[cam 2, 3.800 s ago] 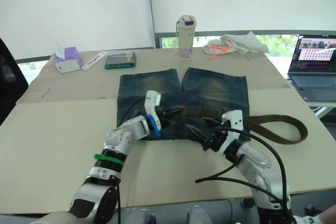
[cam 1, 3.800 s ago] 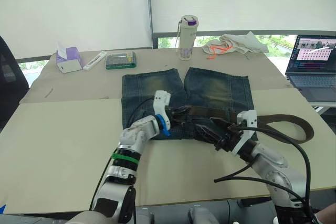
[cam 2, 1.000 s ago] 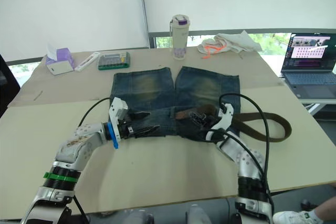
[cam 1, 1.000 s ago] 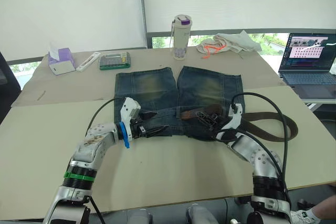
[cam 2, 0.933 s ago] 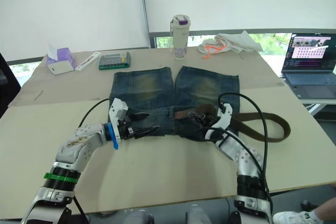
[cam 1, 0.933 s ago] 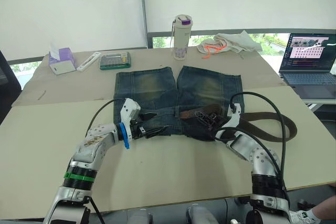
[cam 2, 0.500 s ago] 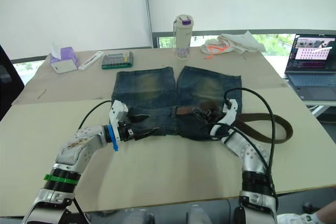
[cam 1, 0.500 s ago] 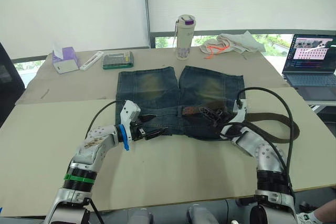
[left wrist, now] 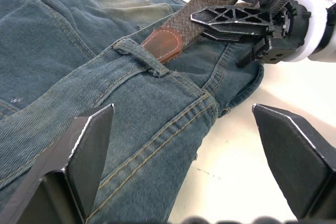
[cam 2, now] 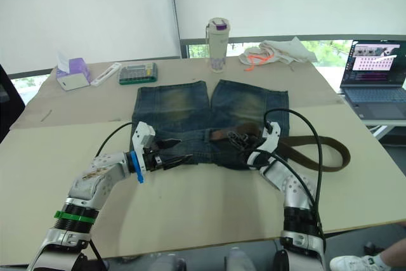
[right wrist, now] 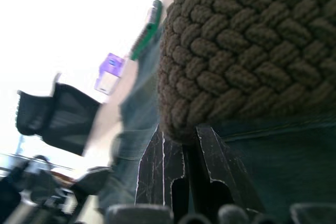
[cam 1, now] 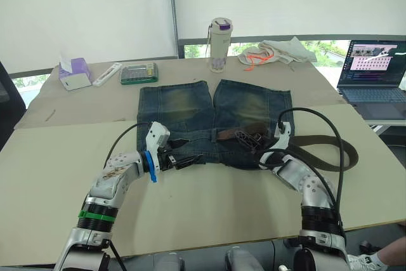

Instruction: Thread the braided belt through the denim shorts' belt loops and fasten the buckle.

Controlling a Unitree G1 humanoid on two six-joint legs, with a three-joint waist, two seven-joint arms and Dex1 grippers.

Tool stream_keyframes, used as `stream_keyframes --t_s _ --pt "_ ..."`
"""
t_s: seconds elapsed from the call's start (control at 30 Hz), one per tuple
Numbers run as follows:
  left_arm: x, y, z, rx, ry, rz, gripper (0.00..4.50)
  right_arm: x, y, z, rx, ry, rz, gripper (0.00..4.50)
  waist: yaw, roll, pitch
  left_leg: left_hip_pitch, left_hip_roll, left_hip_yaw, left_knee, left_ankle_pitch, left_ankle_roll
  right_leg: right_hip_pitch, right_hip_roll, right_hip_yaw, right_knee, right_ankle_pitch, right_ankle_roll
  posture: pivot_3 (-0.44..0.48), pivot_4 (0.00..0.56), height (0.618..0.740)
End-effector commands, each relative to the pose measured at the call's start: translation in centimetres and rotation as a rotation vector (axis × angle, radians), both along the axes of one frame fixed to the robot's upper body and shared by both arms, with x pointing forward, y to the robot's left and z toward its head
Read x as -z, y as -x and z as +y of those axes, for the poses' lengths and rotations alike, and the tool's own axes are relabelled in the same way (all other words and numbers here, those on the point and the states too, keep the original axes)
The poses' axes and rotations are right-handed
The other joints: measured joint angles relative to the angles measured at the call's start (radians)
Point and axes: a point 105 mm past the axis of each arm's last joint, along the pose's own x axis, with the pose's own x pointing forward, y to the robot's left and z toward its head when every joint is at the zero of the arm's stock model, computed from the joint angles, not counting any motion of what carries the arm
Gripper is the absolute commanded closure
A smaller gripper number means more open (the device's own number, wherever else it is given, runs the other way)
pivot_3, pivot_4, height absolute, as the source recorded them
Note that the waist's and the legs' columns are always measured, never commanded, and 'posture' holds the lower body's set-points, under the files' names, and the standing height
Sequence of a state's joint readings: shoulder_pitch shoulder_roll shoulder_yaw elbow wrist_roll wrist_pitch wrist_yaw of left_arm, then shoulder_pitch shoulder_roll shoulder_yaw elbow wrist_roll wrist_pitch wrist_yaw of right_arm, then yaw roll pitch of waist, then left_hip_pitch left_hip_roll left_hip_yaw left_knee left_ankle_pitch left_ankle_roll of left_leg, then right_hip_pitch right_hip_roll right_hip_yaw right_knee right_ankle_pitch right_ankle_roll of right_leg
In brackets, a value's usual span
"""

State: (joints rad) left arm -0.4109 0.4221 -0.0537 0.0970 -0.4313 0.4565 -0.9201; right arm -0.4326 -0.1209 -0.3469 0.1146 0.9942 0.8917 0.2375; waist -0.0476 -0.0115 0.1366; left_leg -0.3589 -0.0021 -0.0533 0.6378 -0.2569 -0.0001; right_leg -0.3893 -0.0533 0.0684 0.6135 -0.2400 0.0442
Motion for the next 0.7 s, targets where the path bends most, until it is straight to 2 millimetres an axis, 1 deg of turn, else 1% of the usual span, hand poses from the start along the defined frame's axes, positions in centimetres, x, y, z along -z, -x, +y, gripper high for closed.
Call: stream_keyframes --t_s 0.03,0.13,0.2,0.27,0.37,0.47,0.7 --pt "-1.2 -0.3 0.1 -0.011 0.02 -0.05 0.03 -0.9 -0.1 1.2 -0.062 -0.049 0.005 4.5 0.0 0.0 0.0 0.0 0.0 0.0 0.0 0.0 0.0 0.0 0.0 0.0 0.0 0.0 0.0 0.0 0.15 0.74" --pt "-1.2 -0.3 0.1 -0.014 0.023 -0.051 0.03 -0.6 -0.2 1.8 -0.085 -0.044 0.024 4.5 0.0 0.0 0.0 0.0 0.0 0.0 0.0 0.0 0.0 0.0 0.0 0.0 0.0 0.0 0.0 0.0 0.15 0.74" --pt "-1.1 -0.3 0.1 -0.014 0.024 -0.051 0.03 -0.6 -0.7 1.9 -0.076 -0.066 0.045 4.5 -0.002 0.0 0.0 0.001 0.0 0.001 0.0 0.0 0.0 0.0 0.0 0.0 0.0 0.0 0.0 0.0 0.15 0.74" --pt "-1.1 -0.3 0.1 -0.016 0.026 -0.052 0.03 -0.5 -1.0 1.5 -0.058 -0.077 0.057 4.5 -0.002 0.0 0.0 0.001 0.0 0.001 -0.001 0.0 0.0 0.0 0.001 0.0 0.0 0.0 0.0 0.0 0.15 0.74" --pt "-1.2 -0.4 0.2 -0.021 0.025 -0.054 0.03 -0.4 -0.9 0.6 -0.054 -0.069 0.053 4.5 0.0 0.0 0.0 0.001 0.0 0.001 -0.001 0.0 0.0 0.0 0.001 0.0 0.0 0.0 0.0 0.0 0.15 0.74" --pt "-1.2 -0.4 0.3 -0.025 0.026 -0.054 0.03 -1.3 -0.4 0.1 -0.067 -0.099 0.015 4.5 0.002 0.0 0.0 0.001 0.0 0.001 -0.001 0.0 0.0 0.0 0.001 0.0 0.0 0.0 0.0 0.0 0.15 0.74" --pt "-1.1 -0.3 0.2 -0.023 0.032 -0.049 0.03 -1.8 -0.7 0.0 -0.055 -0.115 -0.006 4.5 0.003 0.0 0.0 0.0 0.0 0.002 -0.001 0.0 0.0 0.0 0.0 0.0 0.0 0.0 0.0 0.0 0.15 0.74"
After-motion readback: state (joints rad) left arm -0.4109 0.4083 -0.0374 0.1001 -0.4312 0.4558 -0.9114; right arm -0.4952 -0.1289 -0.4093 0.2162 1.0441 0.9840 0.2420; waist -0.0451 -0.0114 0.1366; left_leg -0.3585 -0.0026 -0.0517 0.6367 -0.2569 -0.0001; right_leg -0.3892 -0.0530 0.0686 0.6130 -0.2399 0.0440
